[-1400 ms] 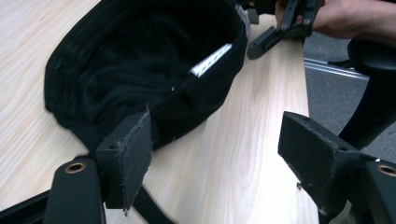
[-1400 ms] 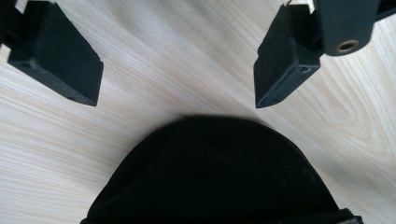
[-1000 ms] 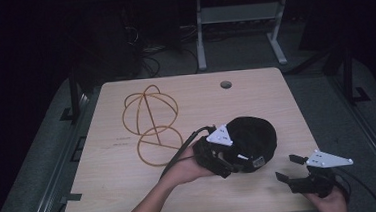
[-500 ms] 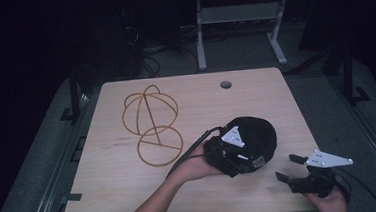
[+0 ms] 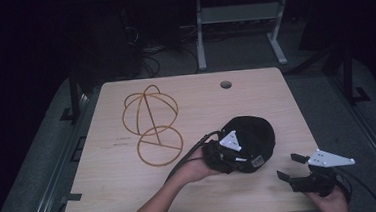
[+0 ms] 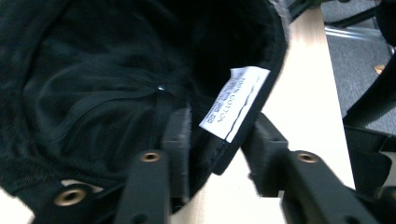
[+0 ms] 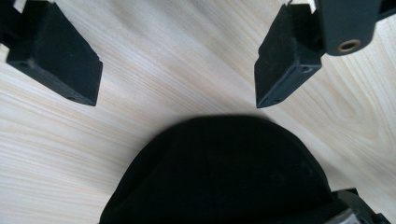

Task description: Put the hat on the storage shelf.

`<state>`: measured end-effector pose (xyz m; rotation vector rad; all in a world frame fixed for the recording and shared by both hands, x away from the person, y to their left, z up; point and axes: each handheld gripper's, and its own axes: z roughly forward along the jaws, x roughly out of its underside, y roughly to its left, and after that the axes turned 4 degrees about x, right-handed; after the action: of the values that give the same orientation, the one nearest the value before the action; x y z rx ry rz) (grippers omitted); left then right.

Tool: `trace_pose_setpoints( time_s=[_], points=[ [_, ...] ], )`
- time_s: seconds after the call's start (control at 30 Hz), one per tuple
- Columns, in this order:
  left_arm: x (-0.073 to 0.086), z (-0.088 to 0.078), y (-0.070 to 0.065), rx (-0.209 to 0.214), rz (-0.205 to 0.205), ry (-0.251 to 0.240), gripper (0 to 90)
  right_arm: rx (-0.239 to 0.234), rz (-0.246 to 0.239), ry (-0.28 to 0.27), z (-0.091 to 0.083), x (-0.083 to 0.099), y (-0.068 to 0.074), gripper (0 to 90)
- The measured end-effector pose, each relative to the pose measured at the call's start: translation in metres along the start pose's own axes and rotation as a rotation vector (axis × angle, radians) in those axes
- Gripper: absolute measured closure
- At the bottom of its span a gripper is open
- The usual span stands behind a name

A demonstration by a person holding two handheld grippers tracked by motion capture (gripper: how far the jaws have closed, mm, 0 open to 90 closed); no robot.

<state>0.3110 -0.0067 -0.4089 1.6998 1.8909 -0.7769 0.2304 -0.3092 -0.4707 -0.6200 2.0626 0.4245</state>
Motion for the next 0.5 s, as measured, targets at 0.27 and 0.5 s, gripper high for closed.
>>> trace_pose_setpoints(
  time_s=[0.27, 0.5],
  points=[
    [-0.0008, 0.0019, -0.0028, 0.014, 0.034, -0.008, 78.0, -0.011, 0.001, -0.014, 0.0005, -0.0007, 0.0026, 14.9],
    [-0.0052, -0.0030, -0.0022, 0.047, 0.021, -0.049, 80.1, -0.022, 0.003, -0.035, -0.0001, -0.0023, 0.0032, 14.9]
  ],
)
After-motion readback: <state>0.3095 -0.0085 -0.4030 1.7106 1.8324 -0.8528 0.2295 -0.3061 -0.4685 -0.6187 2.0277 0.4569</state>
